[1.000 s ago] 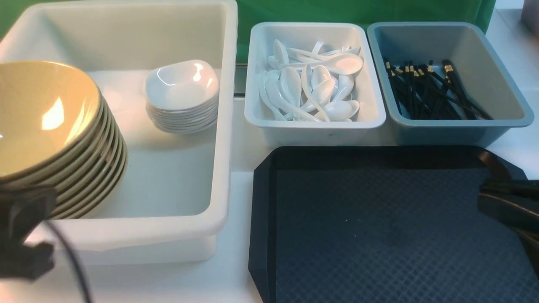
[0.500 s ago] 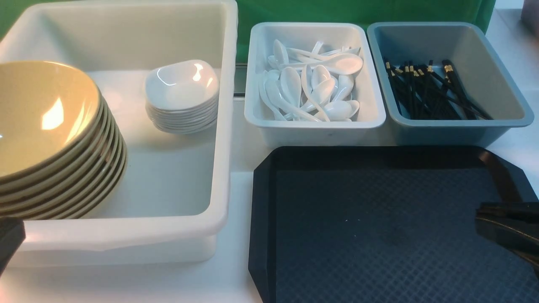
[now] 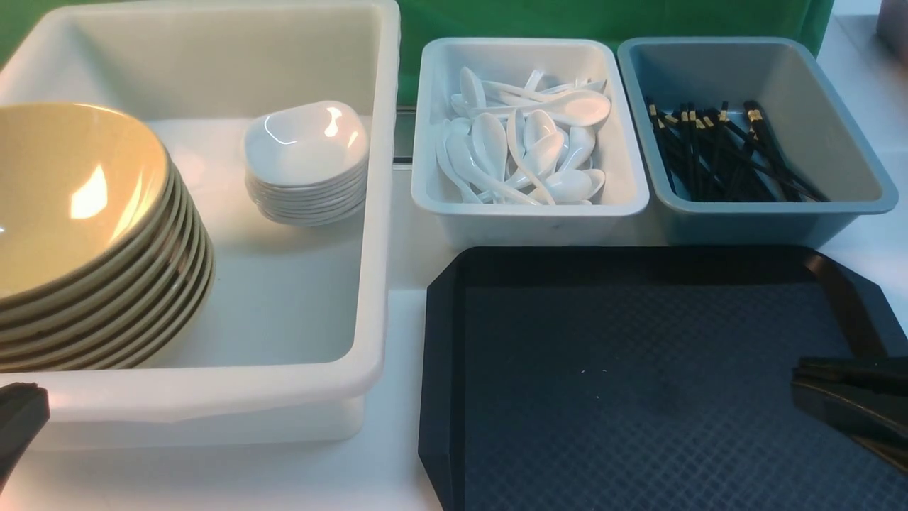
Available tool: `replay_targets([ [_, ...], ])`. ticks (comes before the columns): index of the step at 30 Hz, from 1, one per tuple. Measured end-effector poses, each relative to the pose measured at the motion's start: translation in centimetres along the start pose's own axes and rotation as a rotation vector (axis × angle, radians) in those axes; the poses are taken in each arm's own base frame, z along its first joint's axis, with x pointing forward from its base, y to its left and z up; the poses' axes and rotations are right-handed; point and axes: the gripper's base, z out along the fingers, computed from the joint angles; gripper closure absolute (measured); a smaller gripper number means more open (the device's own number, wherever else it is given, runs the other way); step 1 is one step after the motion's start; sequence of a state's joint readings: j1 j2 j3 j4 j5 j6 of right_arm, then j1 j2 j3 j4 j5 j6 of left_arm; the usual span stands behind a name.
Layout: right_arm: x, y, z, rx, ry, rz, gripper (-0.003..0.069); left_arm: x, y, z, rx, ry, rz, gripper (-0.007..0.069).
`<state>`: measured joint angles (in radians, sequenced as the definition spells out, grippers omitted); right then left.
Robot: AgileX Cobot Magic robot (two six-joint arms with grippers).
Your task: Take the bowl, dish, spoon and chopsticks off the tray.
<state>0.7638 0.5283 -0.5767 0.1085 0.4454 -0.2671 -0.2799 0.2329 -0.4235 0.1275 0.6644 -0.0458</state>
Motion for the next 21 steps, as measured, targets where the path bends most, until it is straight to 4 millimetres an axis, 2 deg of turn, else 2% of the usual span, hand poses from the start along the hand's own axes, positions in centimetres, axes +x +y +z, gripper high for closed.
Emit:
replay_targets([
  [2,1.5,-0.1,-0.5,0.057,-0.083,-0.002,0.0607,0.0,0.0,0.0,-0.001,0.001,-0.003,0.0633],
  [3,1.5,-0.2,-0.8,0.07,-0.113,-0.002,0.061,0.0,0.0,0.0,-0.001,0.001,-0.003,0.0633],
  [7,4.4,-1.0,-2.0,0.272,-0.277,0.022,0.0627,0.0,0.0,0.0,-0.001,0.002,-0.01,0.0633],
  [8,6.6,-1.4,-2.3,0.397,-0.286,0.074,0.0627,0.0,0.0,0.0,-0.001,0.003,-0.01,0.0633],
  [9,7.1,-1.4,-2.3,0.422,-0.285,0.091,0.0627,0.0,0.0,0.0,-0.001,0.003,-0.01,0.0633],
  [12,10.5,-1.7,-2.6,0.594,-0.256,0.235,0.0627,0.0,0.0,0.0,-0.001,0.003,-0.01,0.0633],
  [17,15.3,-1.6,-2.5,0.805,-0.156,0.353,0.0627,0.0,0.0,0.0,-0.001,0.003,-0.01,0.0633],
  [21,16.3,-1.6,-2.5,0.842,-0.105,0.416,0.0627,0.0,0.0,0.0,-0.001,0.003,-0.01,0.0633],
])
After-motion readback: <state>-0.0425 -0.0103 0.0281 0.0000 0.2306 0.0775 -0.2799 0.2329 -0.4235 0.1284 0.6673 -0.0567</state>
